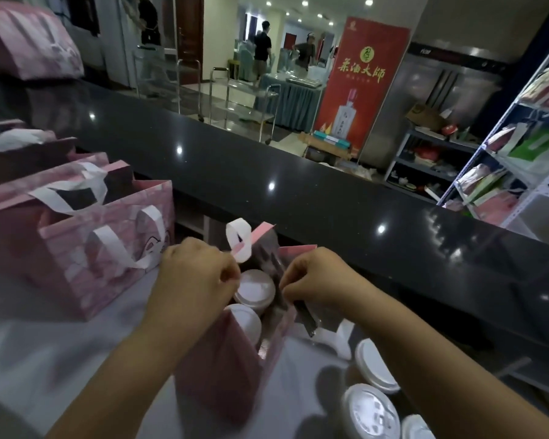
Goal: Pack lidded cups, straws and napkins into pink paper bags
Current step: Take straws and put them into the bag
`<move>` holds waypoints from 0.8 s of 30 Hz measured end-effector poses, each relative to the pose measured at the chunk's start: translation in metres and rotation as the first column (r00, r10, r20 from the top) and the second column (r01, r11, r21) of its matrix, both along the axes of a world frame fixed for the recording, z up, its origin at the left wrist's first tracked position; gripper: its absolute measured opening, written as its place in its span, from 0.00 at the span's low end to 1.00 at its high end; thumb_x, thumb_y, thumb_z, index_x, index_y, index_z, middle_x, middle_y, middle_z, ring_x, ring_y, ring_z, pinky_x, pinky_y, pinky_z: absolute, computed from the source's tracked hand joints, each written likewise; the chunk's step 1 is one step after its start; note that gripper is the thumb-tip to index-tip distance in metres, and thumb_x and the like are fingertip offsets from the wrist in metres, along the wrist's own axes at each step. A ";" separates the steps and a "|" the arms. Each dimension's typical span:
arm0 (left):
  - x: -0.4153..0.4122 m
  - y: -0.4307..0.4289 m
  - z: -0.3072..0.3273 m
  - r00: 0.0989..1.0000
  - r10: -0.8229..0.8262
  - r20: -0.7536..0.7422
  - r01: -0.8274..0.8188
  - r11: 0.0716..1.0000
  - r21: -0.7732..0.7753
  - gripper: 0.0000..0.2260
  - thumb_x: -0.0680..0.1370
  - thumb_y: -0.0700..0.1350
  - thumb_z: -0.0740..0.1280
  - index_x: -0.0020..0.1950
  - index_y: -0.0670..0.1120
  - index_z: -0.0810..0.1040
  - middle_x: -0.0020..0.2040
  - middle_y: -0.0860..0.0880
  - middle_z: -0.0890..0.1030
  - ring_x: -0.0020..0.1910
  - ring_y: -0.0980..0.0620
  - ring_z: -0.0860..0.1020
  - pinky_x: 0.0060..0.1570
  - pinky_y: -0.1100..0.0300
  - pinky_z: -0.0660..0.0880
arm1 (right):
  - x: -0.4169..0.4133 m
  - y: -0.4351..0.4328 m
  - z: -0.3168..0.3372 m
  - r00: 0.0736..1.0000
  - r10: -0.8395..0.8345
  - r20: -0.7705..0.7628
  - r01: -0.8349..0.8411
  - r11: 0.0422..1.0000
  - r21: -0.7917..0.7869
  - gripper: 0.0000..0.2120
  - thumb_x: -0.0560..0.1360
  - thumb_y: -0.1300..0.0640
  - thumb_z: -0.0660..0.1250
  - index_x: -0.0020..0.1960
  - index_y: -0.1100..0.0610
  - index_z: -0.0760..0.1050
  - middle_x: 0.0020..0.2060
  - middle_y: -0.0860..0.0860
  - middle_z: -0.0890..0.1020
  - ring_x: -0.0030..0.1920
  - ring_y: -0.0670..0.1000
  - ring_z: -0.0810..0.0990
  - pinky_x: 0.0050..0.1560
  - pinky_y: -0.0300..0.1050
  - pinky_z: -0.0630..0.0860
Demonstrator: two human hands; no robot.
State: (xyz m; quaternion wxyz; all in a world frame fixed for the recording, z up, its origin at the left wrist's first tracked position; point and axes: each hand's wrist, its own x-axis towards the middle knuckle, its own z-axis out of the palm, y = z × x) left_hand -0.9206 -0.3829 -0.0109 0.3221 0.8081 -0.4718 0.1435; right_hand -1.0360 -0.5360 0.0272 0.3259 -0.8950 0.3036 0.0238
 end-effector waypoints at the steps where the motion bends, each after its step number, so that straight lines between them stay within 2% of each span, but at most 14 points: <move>1: 0.004 0.004 -0.005 0.997 -0.043 0.056 0.038 0.995 0.088 0.09 0.59 0.42 0.78 0.33 0.52 0.81 0.34 0.54 0.80 0.46 0.46 0.77 0.51 0.48 0.68 | 0.012 0.001 -0.001 0.998 0.005 -0.067 -0.005 1.000 0.000 0.04 0.70 0.59 0.72 0.38 0.51 0.82 0.36 0.46 0.82 0.39 0.44 0.81 0.37 0.35 0.77; 3: 0.011 0.010 -0.011 0.993 -0.093 0.079 0.072 0.970 0.232 0.10 0.60 0.48 0.78 0.38 0.54 0.82 0.41 0.54 0.81 0.59 0.45 0.75 0.64 0.45 0.59 | 0.035 0.006 -0.004 0.990 0.012 -0.141 -0.011 1.000 0.007 0.02 0.71 0.58 0.72 0.43 0.54 0.82 0.39 0.49 0.83 0.39 0.45 0.81 0.37 0.36 0.77; 5: 0.017 0.013 -0.014 0.994 -0.094 0.055 0.071 0.943 0.325 0.18 0.64 0.56 0.73 0.52 0.57 0.79 0.56 0.57 0.77 0.71 0.48 0.61 0.70 0.46 0.44 | 0.058 0.010 -0.010 0.986 0.003 -0.166 -0.005 1.000 -0.007 0.06 0.71 0.58 0.71 0.47 0.57 0.82 0.42 0.53 0.84 0.37 0.46 0.81 0.36 0.36 0.77; 8: 0.025 0.016 -0.019 0.994 -0.113 -0.004 0.108 0.940 0.324 0.33 0.65 0.60 0.67 0.69 0.57 0.64 0.69 0.59 0.64 0.73 0.54 0.43 0.67 0.54 0.29 | 0.088 0.015 -0.019 0.940 -0.002 -0.340 -0.052 0.988 -0.149 0.10 0.73 0.56 0.68 0.52 0.58 0.80 0.43 0.55 0.81 0.42 0.51 0.80 0.45 0.43 0.78; 10: 0.026 0.018 -0.019 0.990 -0.141 -0.017 0.139 0.931 0.338 0.39 0.65 0.62 0.65 0.73 0.57 0.55 0.72 0.61 0.57 0.72 0.56 0.37 0.65 0.56 0.25 | 0.094 0.021 -0.029 0.929 -0.029 -0.370 -0.055 0.975 -0.215 0.11 0.74 0.56 0.66 0.54 0.60 0.77 0.37 0.53 0.77 0.37 0.51 0.77 0.41 0.43 0.77; 11: 0.027 0.019 -0.020 0.988 -0.151 -0.028 0.151 0.929 0.337 0.40 0.65 0.63 0.65 0.74 0.57 0.53 0.73 0.61 0.55 0.71 0.57 0.35 0.64 0.57 0.25 | 0.095 0.023 -0.035 0.946 -0.026 -0.324 -0.046 0.976 -0.213 0.11 0.73 0.57 0.66 0.52 0.61 0.77 0.35 0.53 0.76 0.35 0.51 0.77 0.38 0.43 0.78; 13: 0.028 0.020 -0.021 0.987 -0.155 -0.051 0.163 0.932 0.323 0.42 0.65 0.64 0.65 0.74 0.57 0.51 0.73 0.61 0.54 0.71 0.58 0.35 0.66 0.56 0.28 | 0.090 0.029 -0.043 0.974 -0.025 -0.224 -0.022 0.978 -0.208 0.09 0.73 0.58 0.65 0.49 0.63 0.78 0.38 0.56 0.80 0.38 0.54 0.82 0.40 0.47 0.81; 16: 0.028 0.020 -0.023 0.988 -0.152 -0.036 0.156 0.939 0.306 0.41 0.64 0.65 0.61 0.74 0.56 0.52 0.73 0.61 0.55 0.71 0.57 0.36 0.68 0.56 0.30 | 0.090 0.027 -0.046 0.953 -0.032 -0.303 -0.039 0.973 -0.226 0.10 0.74 0.56 0.64 0.47 0.62 0.79 0.36 0.56 0.81 0.35 0.54 0.81 0.35 0.44 0.78; 18: 0.027 0.020 -0.023 0.987 -0.151 -0.046 0.158 0.942 0.298 0.40 0.64 0.64 0.61 0.74 0.55 0.54 0.72 0.60 0.58 0.72 0.57 0.38 0.66 0.58 0.28 | 0.086 0.022 -0.041 0.947 -0.041 -0.318 -0.048 0.963 -0.267 0.11 0.74 0.55 0.63 0.48 0.60 0.80 0.38 0.56 0.81 0.37 0.55 0.80 0.37 0.43 0.75; 19: 0.026 0.019 -0.022 0.986 -0.157 -0.048 0.164 0.942 0.292 0.40 0.65 0.64 0.63 0.74 0.55 0.55 0.72 0.60 0.59 0.72 0.57 0.38 0.65 0.59 0.27 | 0.082 0.018 -0.038 0.962 -0.046 -0.269 -0.031 0.960 -0.279 0.11 0.75 0.55 0.63 0.47 0.60 0.81 0.40 0.56 0.82 0.39 0.55 0.81 0.39 0.45 0.76; 21: 0.023 0.016 -0.020 0.984 -0.175 -0.032 0.177 0.946 0.271 0.39 0.66 0.62 0.67 0.73 0.56 0.56 0.70 0.60 0.61 0.72 0.57 0.40 0.64 0.61 0.26 | 0.068 0.011 -0.031 0.994 -0.070 -0.089 0.046 0.967 -0.249 0.09 0.75 0.56 0.64 0.44 0.59 0.81 0.39 0.55 0.83 0.36 0.53 0.83 0.43 0.50 0.80; 24: 0.014 0.007 -0.011 0.979 -0.202 0.009 0.195 0.957 0.213 0.35 0.66 0.57 0.70 0.71 0.55 0.63 0.68 0.58 0.68 0.72 0.55 0.47 0.65 0.62 0.30 | 0.040 0.003 -0.019 0.973 -0.161 0.163 0.192 0.961 -0.198 0.06 0.75 0.56 0.65 0.42 0.52 0.80 0.34 0.49 0.83 0.33 0.46 0.82 0.40 0.49 0.82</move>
